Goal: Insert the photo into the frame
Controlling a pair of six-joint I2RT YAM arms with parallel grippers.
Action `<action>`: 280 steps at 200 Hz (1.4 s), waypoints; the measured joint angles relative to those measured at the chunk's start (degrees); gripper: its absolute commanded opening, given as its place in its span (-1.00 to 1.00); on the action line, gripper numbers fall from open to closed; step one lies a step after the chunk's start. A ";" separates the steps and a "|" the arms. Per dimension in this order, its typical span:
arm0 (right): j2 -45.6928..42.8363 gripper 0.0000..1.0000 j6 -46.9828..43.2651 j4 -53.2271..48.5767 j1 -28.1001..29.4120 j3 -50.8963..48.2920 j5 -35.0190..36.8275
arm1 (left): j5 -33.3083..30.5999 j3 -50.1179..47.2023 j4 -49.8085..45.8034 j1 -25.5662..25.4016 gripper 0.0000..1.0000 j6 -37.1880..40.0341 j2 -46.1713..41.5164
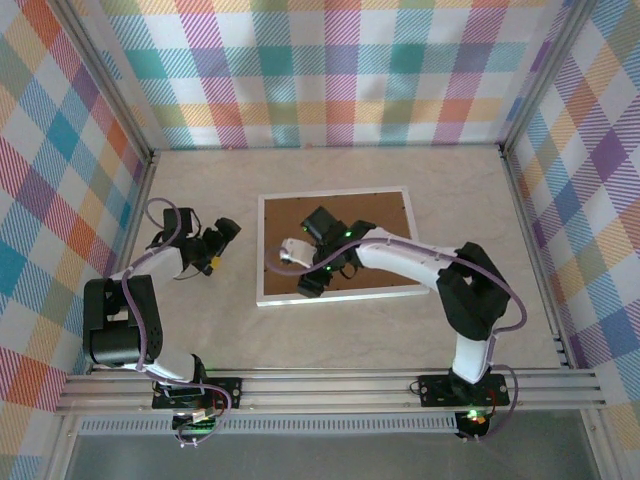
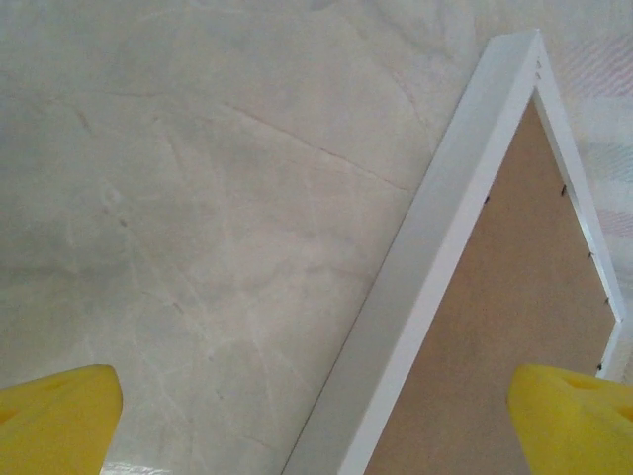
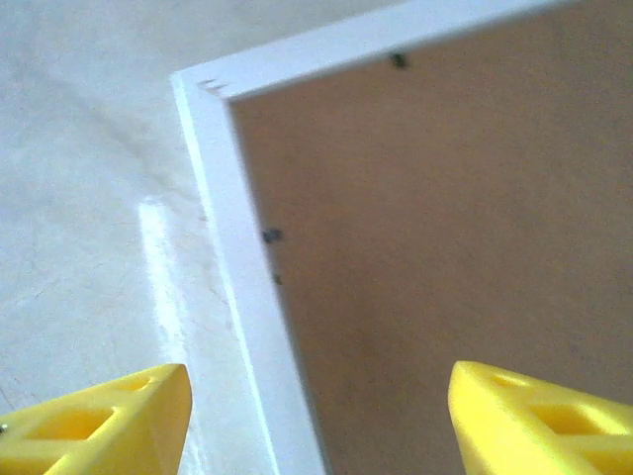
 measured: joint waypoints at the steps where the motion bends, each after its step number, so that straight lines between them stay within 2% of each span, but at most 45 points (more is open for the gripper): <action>1: 0.04 0.36 -0.15 0.04 0.11 0.00 -0.02 | 0.07 -0.04 0.04 0.07 0.99 0.00 0.02; 41: 0.90 0.32 -7.15 8.74 4.68 -5.29 0.63 | 4.15 -0.76 1.70 1.97 1.00 0.11 0.83; 71: 1.05 0.26 -10.32 14.45 5.05 -10.21 3.08 | 6.58 -0.76 3.19 1.97 0.99 0.07 1.53; 120: 2.27 0.10 -14.16 22.36 5.38 -11.32 6.47 | 9.09 -1.20 4.39 1.97 1.00 -0.11 1.97; 185: 2.51 -0.09 -15.93 23.04 6.78 -14.16 5.70 | 10.14 -1.18 4.72 0.87 1.00 -0.11 2.93; 249: 5.53 -0.04 -15.39 21.09 6.84 -9.81 7.74 | 10.60 -1.11 4.63 -3.34 0.99 0.04 5.53; 280: 6.27 -0.53 -15.21 21.55 6.88 -8.70 9.53 | 10.60 -1.14 4.72 -3.80 0.99 0.07 5.57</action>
